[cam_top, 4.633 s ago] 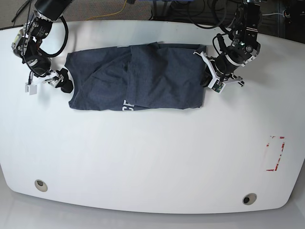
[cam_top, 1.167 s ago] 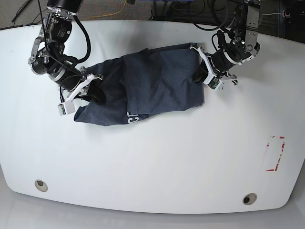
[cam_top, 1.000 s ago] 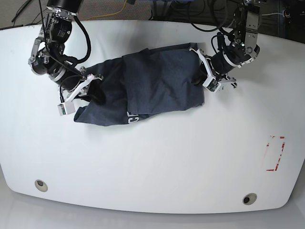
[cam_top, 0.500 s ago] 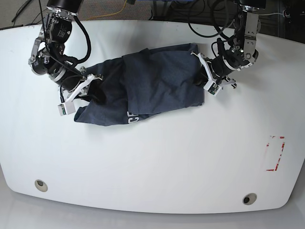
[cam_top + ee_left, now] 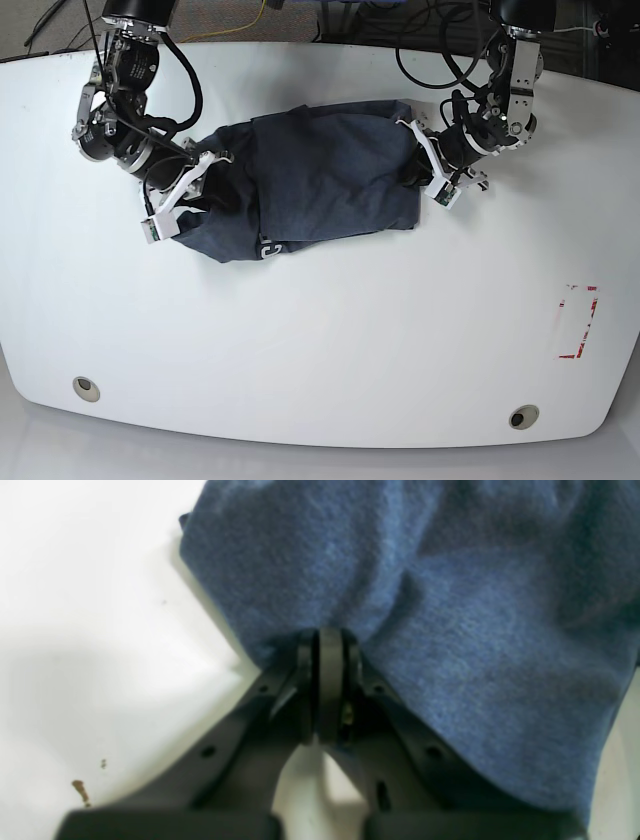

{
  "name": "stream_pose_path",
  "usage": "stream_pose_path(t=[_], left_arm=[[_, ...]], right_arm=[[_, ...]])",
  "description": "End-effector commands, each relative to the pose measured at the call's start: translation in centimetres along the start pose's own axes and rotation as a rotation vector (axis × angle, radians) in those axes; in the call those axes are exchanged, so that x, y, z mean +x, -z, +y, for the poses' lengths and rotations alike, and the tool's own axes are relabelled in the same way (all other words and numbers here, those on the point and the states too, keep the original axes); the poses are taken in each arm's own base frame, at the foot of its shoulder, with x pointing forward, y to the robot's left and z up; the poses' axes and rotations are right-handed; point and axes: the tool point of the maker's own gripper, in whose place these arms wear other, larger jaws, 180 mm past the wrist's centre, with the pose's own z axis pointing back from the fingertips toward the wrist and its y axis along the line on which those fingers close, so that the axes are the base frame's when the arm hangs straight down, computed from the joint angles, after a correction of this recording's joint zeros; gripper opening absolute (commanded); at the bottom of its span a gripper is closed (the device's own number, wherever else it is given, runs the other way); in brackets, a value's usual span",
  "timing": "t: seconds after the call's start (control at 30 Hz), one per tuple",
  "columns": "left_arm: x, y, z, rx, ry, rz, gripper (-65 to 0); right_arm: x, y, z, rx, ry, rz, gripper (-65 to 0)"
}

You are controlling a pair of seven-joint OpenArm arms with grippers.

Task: Layout the t-shirt on the table in an organized manner, then fold the t-shirt properly
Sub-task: 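Lift the shirt end with the right gripper and fold it toward the left gripper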

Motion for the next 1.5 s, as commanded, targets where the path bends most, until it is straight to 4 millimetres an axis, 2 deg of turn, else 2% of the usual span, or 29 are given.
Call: stream_pose_path(t=[0.0, 0.47, 0.9, 1.47], left_arm=[[-1.2, -0.2, 0.3, 0.010, 0.021, 0.064, -65.0], [-1.2, -0.2, 0.3, 0.011, 0.022, 0.065, -65.0], [-1.2, -0.2, 0.4, 0.013, 0.022, 0.064, -65.0], [-1.3, -0.2, 0.3, 0.012, 0.021, 0.066, -65.0]], right_arm=[[2.0, -0.2, 1.3, 0.034, -0.045, -0.060, -65.0], [1.8, 1.6, 4.5, 0.123, -0.062, -0.048, -65.0], [1.6, 3.9, 9.4, 0.254, -0.072, -0.037, -65.0], [-1.4, 7.8, 16.0, 0.303, -0.250, 0.076, -65.0]])
